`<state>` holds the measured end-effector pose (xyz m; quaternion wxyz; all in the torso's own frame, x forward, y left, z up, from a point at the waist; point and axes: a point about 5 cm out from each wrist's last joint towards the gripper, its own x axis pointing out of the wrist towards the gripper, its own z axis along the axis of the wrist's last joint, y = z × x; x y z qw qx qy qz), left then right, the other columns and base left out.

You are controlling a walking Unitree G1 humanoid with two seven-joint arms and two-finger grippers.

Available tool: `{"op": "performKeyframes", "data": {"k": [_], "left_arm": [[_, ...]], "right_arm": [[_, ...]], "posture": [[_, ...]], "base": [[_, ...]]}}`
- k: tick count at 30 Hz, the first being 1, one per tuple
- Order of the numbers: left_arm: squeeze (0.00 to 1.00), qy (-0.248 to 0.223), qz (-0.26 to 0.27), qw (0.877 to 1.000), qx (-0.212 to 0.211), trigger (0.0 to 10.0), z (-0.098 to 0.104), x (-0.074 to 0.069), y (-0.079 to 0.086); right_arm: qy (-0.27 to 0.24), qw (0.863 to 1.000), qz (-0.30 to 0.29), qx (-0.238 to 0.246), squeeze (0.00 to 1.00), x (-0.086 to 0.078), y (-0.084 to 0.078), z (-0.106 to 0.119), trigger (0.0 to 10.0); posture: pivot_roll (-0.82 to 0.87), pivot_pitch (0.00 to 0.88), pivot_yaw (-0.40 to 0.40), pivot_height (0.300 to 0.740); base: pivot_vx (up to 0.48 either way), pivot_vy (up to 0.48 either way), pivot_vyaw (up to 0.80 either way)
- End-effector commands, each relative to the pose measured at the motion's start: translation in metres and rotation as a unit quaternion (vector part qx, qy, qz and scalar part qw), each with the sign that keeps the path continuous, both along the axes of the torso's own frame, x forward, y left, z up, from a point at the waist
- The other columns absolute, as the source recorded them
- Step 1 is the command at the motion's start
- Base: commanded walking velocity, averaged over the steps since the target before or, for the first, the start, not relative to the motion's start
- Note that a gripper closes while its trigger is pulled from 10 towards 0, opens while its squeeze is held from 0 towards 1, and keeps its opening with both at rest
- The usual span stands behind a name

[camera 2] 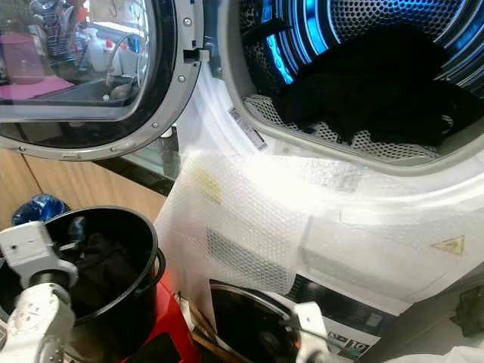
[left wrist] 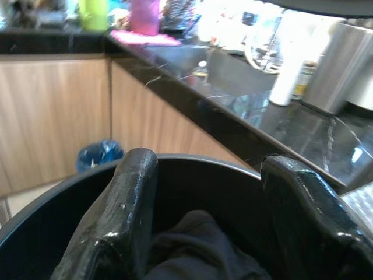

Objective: Clothes washing

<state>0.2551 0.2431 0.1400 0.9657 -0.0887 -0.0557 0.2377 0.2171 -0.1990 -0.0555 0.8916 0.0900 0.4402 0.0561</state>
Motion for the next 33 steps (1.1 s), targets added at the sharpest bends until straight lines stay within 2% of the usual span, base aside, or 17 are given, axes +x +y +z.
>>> {"op": "performKeyframes", "data": {"k": [1, 2, 3, 5, 8, 9, 10, 12, 13, 16, 19, 20, 24, 25, 28, 31, 33], "left_arm": [[1.00, -0.002, 0.002, 1.000, -0.027, 10.0, 0.001, 0.002, 0.002], [1.00, 0.002, 0.005, 1.000, -0.021, 10.0, 0.001, 0.002, 0.003], [1.00, 0.007, 0.009, 1.000, -0.014, 10.0, 0.002, 0.002, 0.007], [1.00, 0.020, 0.017, 1.000, -0.017, 10.0, 0.000, 0.005, 0.012], [1.00, 0.029, 0.013, 0.999, -0.021, 10.0, 0.001, 0.007, 0.016], [1.00, 0.029, 0.013, 0.999, -0.021, 10.0, 0.001, 0.007, 0.016], [1.00, 0.046, 0.005, 0.999, -0.024, 10.0, -0.003, 0.010, 0.018], [1.00, 0.057, 0.002, 0.998, -0.019, 10.0, -0.006, 0.012, 0.023], [1.00, 0.067, -0.006, 0.998, -0.006, 10.0, -0.007, 0.013, 0.026], [1.00, 0.082, -0.014, 0.997, -0.003, 10.0, -0.010, 0.016, 0.031], [1.00, 0.111, -0.051, 0.992, 0.027, 10.0, -0.013, 0.020, 0.034], [1.00, 0.110, -0.047, 0.992, 0.030, 10.0, -0.012, 0.021, 0.037], [1.00, 0.117, -0.037, 0.992, 0.017, 10.0, -0.013, 0.022, 0.042], [0.00, 0.131, -0.041, 0.991, -0.005, 10.0, -0.018, 0.022, 0.042], [0.00, 0.165, -0.066, 0.983, -0.050, 10.0, -0.027, 0.025, 0.038], [0.00, 0.165, -0.085, 0.981, -0.049, 10.0, -0.026, 0.028, 0.036], [0.00, 0.166, -0.081, 0.980, -0.072, 10.0, -0.029, 0.031, 0.036]], "right_arm": [[0.037, 0.998, -0.052, -0.026, 0.00, -0.016, -0.008, -0.012, 10.0], [0.047, 0.997, -0.052, -0.034, 0.00, -0.022, -0.009, -0.016, 10.0], [0.077, 0.994, -0.043, -0.064, 0.00, -0.038, -0.010, -0.025, 10.0], [0.121, 0.980, 0.024, -0.153, 0.00, -0.059, -0.012, -0.036, 10.0], [0.143, 0.972, 0.019, -0.185, 0.00, -0.069, -0.017, -0.040, 10.0], [0.143, 0.972, 0.019, -0.185, 0.00, -0.069, -0.017, -0.040, 10.0], [0.145, 0.966, 0.059, -0.207, 0.00, -0.071, -0.014, -0.041, 10.0], [0.138, 0.967, 0.076, -0.199, 0.00, -0.070, -0.008, -0.042, 10.0], [0.139, 0.969, 0.068, -0.194, 0.00, -0.069, -0.006, -0.042, 10.0], [0.133, 0.968, 0.078, -0.198, 0.00, -0.066, -0.003, -0.042, 10.0], [0.132, 0.970, 0.071, -0.191, 0.00, -0.063, 0.001, -0.041, 10.0], [0.131, 0.970, 0.074, -0.193, 0.00, -0.062, 0.001, -0.041, 10.0], [0.130, 0.968, 0.085, -0.197, 0.00, -0.062, 0.003, -0.041, 10.0], [0.131, 0.968, 0.088, -0.197, 0.00, -0.062, 0.003, -0.041, 10.0], [0.131, 0.967, 0.097, -0.196, 0.00, -0.062, 0.005, -0.042, 10.0], [0.133, 0.966, 0.102, -0.199, 0.00, -0.063, 0.005, -0.042, 10.0], [0.135, 0.964, 0.109, -0.201, 0.00, -0.066, 0.003, -0.043, 10.0]], "posture": [[0.10, 0.006, -0.057, 0.740], [0.10, 0.009, -0.060, 0.740], [0.10, 0.013, -0.062, 0.740], [0.10, 0.016, -0.063, 0.740], [0.10, 0.023, -0.059, 0.740], [0.10, 0.023, -0.059, 0.740], [0.10, 0.021, -0.059, 0.740], [0.09, 0.022, -0.057, 0.740], [0.09, 0.011, -0.051, 0.740], [0.09, 0.000, -0.045, 0.740], [0.09, 0.000, -0.041, 0.740], [0.09, 0.000, -0.037, 0.740], [0.09, 0.000, -0.036, 0.740], [0.09, 0.000, -0.038, 0.740], [0.08, 0.000, -0.043, 0.740], [0.08, 0.000, -0.048, 0.740], [0.08, 0.000, -0.053, 0.740]], "base": [[0.000, 0.000, 0.00], [0.000, 0.000, 0.00], [0.000, 0.000, 0.00], [0.000, 0.000, 0.00], [0.000, 0.000, 0.00], [0.000, 0.000, 0.00], [0.000, 0.000, 0.00], [0.000, 0.000, 0.00], [0.000, 0.000, 0.00], [0.000, 0.000, 0.00], [0.000, 0.000, 0.00], [0.000, 0.000, 0.00], [0.000, 0.000, 0.00], [0.000, 0.000, 0.00], [0.000, 0.000, 0.00], [0.000, 0.000, 0.00], [0.000, 0.000, 0.00]]}}
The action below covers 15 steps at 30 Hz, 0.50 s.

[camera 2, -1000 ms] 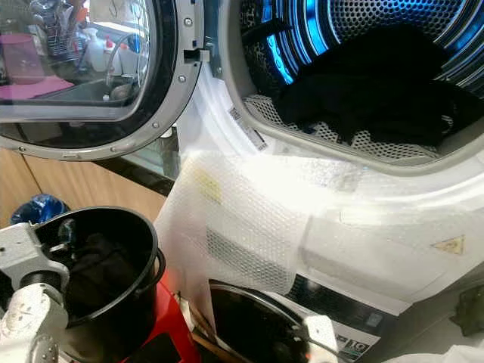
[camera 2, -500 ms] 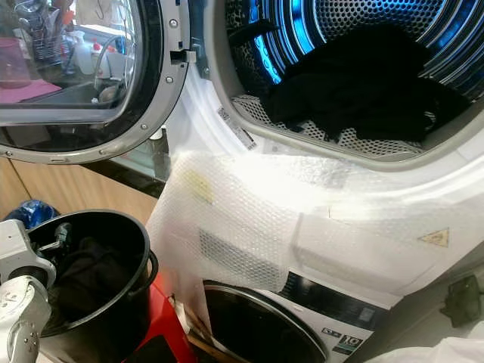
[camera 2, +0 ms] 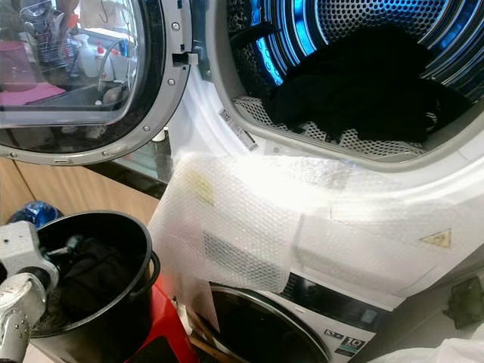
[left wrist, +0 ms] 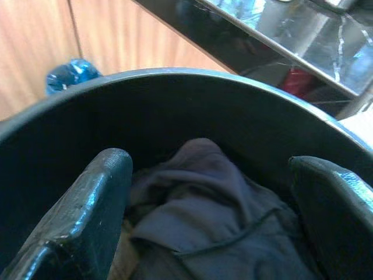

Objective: Clothes washing

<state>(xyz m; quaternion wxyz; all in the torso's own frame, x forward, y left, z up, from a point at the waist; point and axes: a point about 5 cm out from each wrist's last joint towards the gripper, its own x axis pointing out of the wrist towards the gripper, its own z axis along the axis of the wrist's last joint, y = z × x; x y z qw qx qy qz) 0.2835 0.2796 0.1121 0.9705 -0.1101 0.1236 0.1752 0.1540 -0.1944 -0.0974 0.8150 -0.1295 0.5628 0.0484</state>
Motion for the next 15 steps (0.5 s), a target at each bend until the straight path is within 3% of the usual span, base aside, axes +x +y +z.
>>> {"op": "performKeyframes", "data": {"k": [1, 3, 9, 15], "left_arm": [[0.00, 0.007, 0.003, 1.000, -0.019, 10.0, -0.002, 0.003, 0.000], [0.00, 0.004, 0.022, 0.998, -0.060, 10.0, -0.004, 0.007, 0.002], [0.00, 0.045, 0.022, 0.993, -0.110, 10.0, -0.012, 0.020, -0.002], [0.00, 0.106, -0.026, 0.992, -0.066, 10.0, -0.021, 0.027, 0.000]], "right_arm": [[0.005, 1.000, 0.005, -0.002, 0.00, -0.003, -0.002, -0.001, 10.0], [0.011, 1.000, 0.005, -0.007, 0.00, -0.006, -0.006, -0.002, 10.0], [0.015, 1.000, 0.007, -0.010, 0.00, -0.006, -0.009, -0.001, 10.0], [0.010, 1.000, 0.000, -0.006, 0.00, -0.001, -0.007, 0.000, 10.0]], "posture": [[0.08, 0.000, -0.054, 0.740], [0.08, 0.000, -0.060, 0.740], [0.08, 0.000, -0.066, 0.740], [0.08, 0.000, -0.065, 0.740]], "base": [[0.000, 0.000, 0.00], [0.000, 0.000, 0.00], [0.000, 0.000, 0.00], [0.000, 0.000, 0.00]]}}
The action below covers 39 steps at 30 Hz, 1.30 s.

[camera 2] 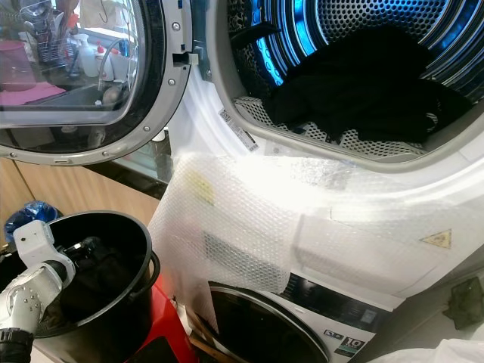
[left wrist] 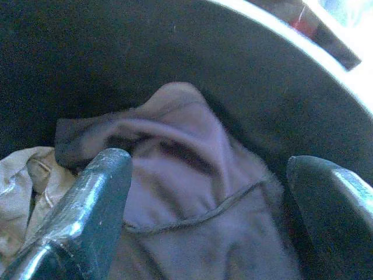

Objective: Clothes washing

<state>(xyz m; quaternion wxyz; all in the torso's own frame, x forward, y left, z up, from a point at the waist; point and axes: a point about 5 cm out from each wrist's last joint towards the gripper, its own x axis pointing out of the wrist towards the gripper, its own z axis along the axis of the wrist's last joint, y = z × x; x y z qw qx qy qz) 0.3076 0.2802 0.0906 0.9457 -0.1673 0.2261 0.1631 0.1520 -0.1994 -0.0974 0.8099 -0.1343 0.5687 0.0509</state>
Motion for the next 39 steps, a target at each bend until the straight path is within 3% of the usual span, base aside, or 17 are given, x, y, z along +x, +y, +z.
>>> {"op": "performKeyframes", "data": {"k": [1, 5, 13, 18, 26, 31, 39], "left_arm": [[0.00, 0.017, -0.019, 1.000, 0.014, 10.0, 0.001, 0.004, 0.000], [0.00, 0.053, -0.036, 0.998, 0.027, 10.0, -0.004, 0.008, 0.005], [0.00, 0.070, -0.039, 0.996, -0.038, 10.0, -0.013, 0.018, -0.006], [0.00, 0.078, -0.056, 0.995, -0.035, 10.0, -0.015, 0.022, -0.013], [0.00, 0.143, -0.104, 0.984, -0.035, 10.0, -0.039, 0.017, -0.038], [0.00, 0.148, -0.117, 0.982, -0.031, 10.0, -0.043, 0.017, -0.043], [0.00, 0.180, -0.089, 0.979, -0.048, 10.0, -0.057, 0.007, -0.044]], "right_arm": [[0.003, 1.000, -0.004, -0.002, 0.00, 0.001, -0.002, 0.001, 10.0], [0.001, 1.000, -0.011, 0.007, 0.00, 0.005, 0.003, 0.001, 10.0], [0.004, 1.000, -0.009, 0.022, 0.00, 0.007, 0.015, 0.001, 10.0], [0.004, 1.000, -0.023, 0.019, 0.00, 0.005, 0.013, 0.000, 10.0], [0.014, 0.999, -0.037, 0.024, 0.00, 0.002, 0.013, -0.001, 10.0], [0.022, 0.998, -0.044, 0.028, 0.00, -0.002, 0.012, -0.002, 10.0], [0.032, 0.998, -0.051, 0.029, 0.00, -0.010, 0.008, -0.005, 10.0]], "posture": [[0.08, 0.000, -0.065, 0.740], [0.09, 0.000, -0.048, 0.740], [0.09, 0.000, -0.028, 0.740], [0.09, 0.000, -0.021, 0.740], [0.07, 0.000, -0.005, 0.740], [0.06, 0.000, -0.003, 0.740], [0.04, 0.000, 0.001, 0.740]], "base": [[0.000, 0.000, 0.00], [0.000, 0.000, 0.00], [0.000, 0.000, 0.00], [0.000, 0.000, 0.00], [0.000, 0.000, 0.00], [0.000, 0.000, 0.00], [0.000, 0.000, 0.00]]}}
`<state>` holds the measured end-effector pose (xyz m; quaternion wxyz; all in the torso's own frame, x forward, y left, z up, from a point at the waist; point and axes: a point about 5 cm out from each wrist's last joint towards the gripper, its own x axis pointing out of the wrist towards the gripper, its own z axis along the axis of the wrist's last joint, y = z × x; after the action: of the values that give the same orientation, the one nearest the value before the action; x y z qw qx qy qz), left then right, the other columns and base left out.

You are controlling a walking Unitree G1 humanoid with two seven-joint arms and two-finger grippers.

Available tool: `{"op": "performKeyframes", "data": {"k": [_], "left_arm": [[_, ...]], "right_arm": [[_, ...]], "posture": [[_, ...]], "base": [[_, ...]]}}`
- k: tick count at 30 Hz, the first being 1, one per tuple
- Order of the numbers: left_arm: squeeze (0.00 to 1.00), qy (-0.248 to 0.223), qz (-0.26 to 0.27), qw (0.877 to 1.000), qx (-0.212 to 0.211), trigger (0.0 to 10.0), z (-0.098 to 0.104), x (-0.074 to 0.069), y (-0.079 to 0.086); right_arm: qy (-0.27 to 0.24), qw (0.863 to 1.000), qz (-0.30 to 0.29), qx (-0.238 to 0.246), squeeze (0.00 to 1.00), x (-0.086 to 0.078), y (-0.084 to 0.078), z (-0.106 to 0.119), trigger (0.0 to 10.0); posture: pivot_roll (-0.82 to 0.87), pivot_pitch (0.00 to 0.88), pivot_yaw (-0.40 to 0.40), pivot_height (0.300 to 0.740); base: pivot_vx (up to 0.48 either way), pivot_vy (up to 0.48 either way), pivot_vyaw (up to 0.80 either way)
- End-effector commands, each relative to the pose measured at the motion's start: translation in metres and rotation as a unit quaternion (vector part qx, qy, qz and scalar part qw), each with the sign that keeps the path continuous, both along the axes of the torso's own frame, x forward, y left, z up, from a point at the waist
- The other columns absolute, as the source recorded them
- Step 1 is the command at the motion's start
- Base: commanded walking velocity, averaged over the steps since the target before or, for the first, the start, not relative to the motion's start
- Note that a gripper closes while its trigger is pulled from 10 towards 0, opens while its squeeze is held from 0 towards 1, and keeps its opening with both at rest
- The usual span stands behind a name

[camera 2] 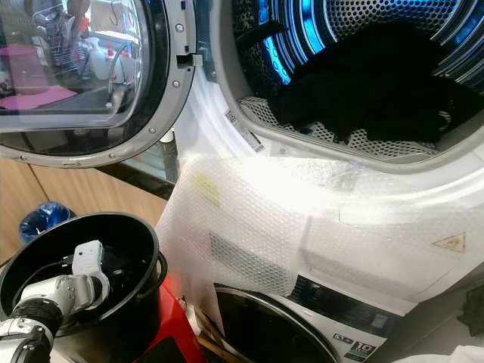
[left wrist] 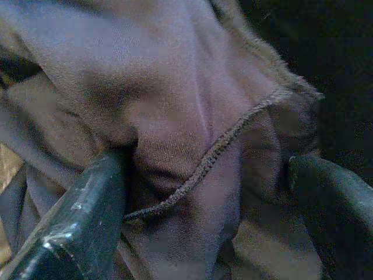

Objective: Clothes washing

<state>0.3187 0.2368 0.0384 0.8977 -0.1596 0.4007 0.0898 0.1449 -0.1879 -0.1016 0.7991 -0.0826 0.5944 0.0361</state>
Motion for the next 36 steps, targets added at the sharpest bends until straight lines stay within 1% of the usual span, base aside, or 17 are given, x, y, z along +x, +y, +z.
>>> {"op": "performKeyframes", "data": {"k": [1, 2, 4, 7, 9, 12, 14, 17, 21, 22, 23, 24, 26, 29, 36], "left_arm": [[0.00, 0.017, 0.007, 1.000, -0.009, 10.0, -0.008, -0.005, -0.002], [0.00, 0.008, 0.018, 1.000, -0.013, 10.0, -0.006, -0.003, -0.002], [0.00, 0.003, 0.030, 0.999, -0.021, 10.0, -0.006, -0.002, -0.002], [0.00, -0.011, 0.053, 0.998, -0.031, 10.0, -0.002, 0.002, -0.001], [0.00, -0.012, 0.059, 0.998, -0.032, 10.0, -0.003, 0.001, -0.002], [0.00, -0.012, 0.061, 0.997, -0.040, 10.0, -0.006, 0.001, -0.007], [0.00, -0.011, 0.070, 0.997, -0.038, 10.0, -0.006, 0.001, -0.004], [0.00, 0.002, 0.081, 0.997, -0.019, 10.0, -0.011, -0.005, 0.005], [0.00, 0.018, 0.090, 0.996, -0.012, 10.0, -0.018, -0.013, 0.009], [0.00, 0.026, 0.087, 0.996, -0.004, 10.0, -0.021, -0.016, 0.010], [0.00, 0.040, 0.078, 0.996, 0.012, 10.0, -0.027, -0.023, 0.013], [0.00, 0.044, 0.075, 0.996, 0.016, 10.0, -0.029, -0.025, 0.013], [0.00, 0.054, 0.073, 0.996, 0.024, 0.0, -0.033, -0.030, 0.016], [0.00, 0.060, 0.074, 0.995, 0.026, 0.0, -0.036, -0.034, 0.018], [0.00, 0.060, 0.071, 0.995, 0.022, 0.0, -0.038, -0.035, 0.015]], "right_arm": [[0.005, 1.000, -0.008, -0.002, 0.00, -0.003, -0.005, 0.000, 10.0], [0.004, 1.000, -0.024, 0.006, 0.00, -0.002, -0.006, 0.000, 10.0], [0.002, 0.999, -0.038, 0.015, 0.00, -0.001, -0.006, 0.000, 10.0], [0.000, 0.999, -0.051, 0.015, 0.00, -0.001, -0.009, 0.001, 10.0], [0.001, 0.998, -0.055, 0.015, 0.00, -0.003, -0.010, 0.001, 10.0], [-0.001, 0.995, -0.091, 0.026, 0.00, -0.003, -0.014, 0.001, 10.0], [-0.004, 0.994, -0.108, 0.030, 0.00, -0.003, -0.015, 0.001, 10.0], [-0.001, 0.992, -0.121, 0.032, 0.00, -0.007, -0.018, 0.000, 10.0], [0.002, 0.991, -0.129, 0.033, 0.00, -0.010, -0.020, 0.000, 10.0], [0.000, 0.990, -0.138, 0.032, 0.00, -0.010, -0.022, 0.000, 10.0], [-0.003, 0.988, -0.152, 0.034, 0.00, -0.010, -0.023, 0.000, 10.0], [-0.003, 0.987, -0.155, 0.036, 0.00, -0.010, -0.024, 0.000, 10.0], [-0.001, 0.987, -0.158, 0.034, 0.00, -0.012, -0.025, 0.000, 10.0], [0.002, 0.986, -0.162, 0.033, 0.00, -0.016, -0.026, -0.001, 10.0], [0.003, 0.985, -0.171, 0.032, 0.00, -0.018, -0.029, -0.001, 10.0]], "posture": [[0.04, 0.000, 0.001, 0.740], [0.03, 0.000, -0.001, 0.740], [0.03, 0.000, -0.005, 0.740], [0.02, 0.000, -0.015, 0.740], [0.02, 0.000, -0.019, 0.740], [0.01, 0.000, -0.023, 0.740], [0.01, 0.000, -0.026, 0.740], [0.00, 0.000, -0.024, 0.740], [-0.01, 0.000, -0.024, 0.740], [-0.02, 0.000, -0.018, 0.740], [-0.03, 0.000, -0.017, 0.740], [-0.04, 0.000, -0.016, 0.740], [-0.04, 0.000, -0.013, 0.740], [-0.05, 0.000, -0.011, 0.740], [-0.05, 0.000, -0.015, 0.740]], "base": [[0.000, 0.000, 0.00], [0.000, 0.000, 0.00], [0.000, 0.000, 0.00], [0.000, 0.000, 0.00], [0.000, 0.000, 0.00], [0.000, 0.000, 0.00], [0.000, 0.000, 0.00], [0.000, 0.000, 0.00], [0.000, 0.000, 0.00], [0.000, 0.000, 0.00], [0.000, 0.000, 0.00], [0.000, 0.000, 0.00], [0.000, 0.000, 0.00], [0.000, 0.000, 0.00], [0.000, 0.000, 0.00]]}}
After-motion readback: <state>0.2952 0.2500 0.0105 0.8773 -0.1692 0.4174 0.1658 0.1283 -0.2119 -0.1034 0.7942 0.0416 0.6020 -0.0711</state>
